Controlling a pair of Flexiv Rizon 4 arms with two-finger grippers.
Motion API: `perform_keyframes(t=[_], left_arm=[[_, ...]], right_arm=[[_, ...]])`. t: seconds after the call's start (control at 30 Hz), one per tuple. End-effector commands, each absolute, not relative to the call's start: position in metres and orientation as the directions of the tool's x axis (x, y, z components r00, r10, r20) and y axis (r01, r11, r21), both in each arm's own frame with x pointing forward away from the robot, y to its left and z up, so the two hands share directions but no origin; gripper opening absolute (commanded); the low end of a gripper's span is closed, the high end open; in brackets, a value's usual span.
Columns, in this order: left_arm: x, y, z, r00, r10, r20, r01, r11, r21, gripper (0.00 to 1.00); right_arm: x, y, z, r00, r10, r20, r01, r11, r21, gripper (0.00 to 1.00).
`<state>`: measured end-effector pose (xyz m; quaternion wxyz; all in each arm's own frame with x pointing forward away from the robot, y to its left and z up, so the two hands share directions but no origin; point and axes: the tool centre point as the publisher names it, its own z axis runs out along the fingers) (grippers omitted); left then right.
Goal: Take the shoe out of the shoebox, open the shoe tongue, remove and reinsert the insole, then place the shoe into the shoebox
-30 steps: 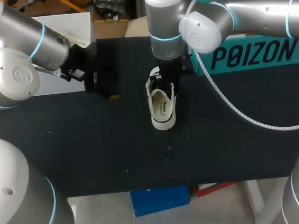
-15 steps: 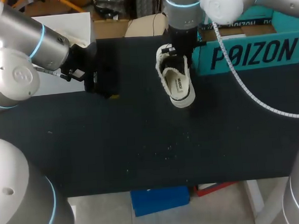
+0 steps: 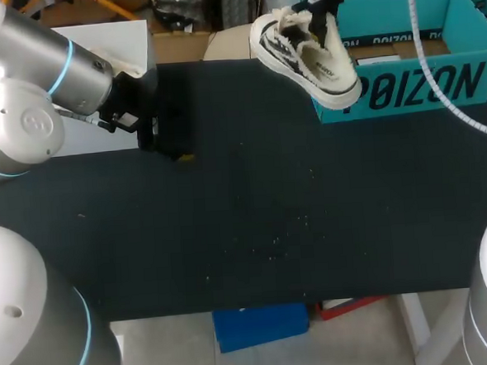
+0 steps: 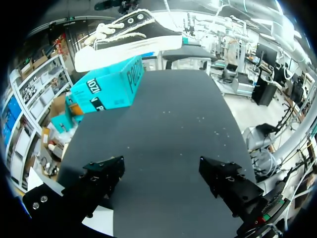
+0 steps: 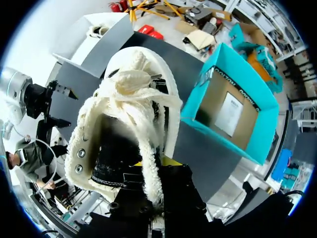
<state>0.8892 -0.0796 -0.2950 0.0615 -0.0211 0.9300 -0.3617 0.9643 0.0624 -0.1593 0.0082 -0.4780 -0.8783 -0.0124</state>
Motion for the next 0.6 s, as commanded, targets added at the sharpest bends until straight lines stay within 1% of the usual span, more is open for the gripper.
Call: perform_keyframes(t=[0.03,0.47,0.5,0.53,0.6], left_arm=[[0.888,-0.080,-0.296,-0.991,-0.087,-0.103,0.005,0.738,-0.675,1.00],[0.888,-0.080,-0.296,-0.991,-0.087,-0.103,0.005,0.738,-0.675,1.00],[0.888,-0.080,-0.296,-0.991,-0.087,-0.103,0.005,0.738,-0.675,1.00],[0.888,-0.080,-0.296,-0.991,-0.087,-0.103,0.005,0.738,-0.675,1.00],[0.888,-0.080,-0.296,-0.991,-0.087,-0.103,0.005,0.738,-0.675,1.00]], right_arm=[[0.970,0.060,-0.114,-0.934,0.346,0.086,0.325,0.926,-0.192,0.00],[0.970,0.060,-0.114,-0.934,0.346,0.086,0.325,0.926,-0.192,0.00],[0.976,0.054,-0.116,-0.933,0.349,0.089,0.329,0.926,-0.187,0.00],[0.982,0.047,-0.118,-0.937,0.345,0.051,0.329,0.923,-0.198,0.00],[0.996,0.035,-0.121,-0.950,0.311,0.031,0.300,0.936,-0.186,0.00]])
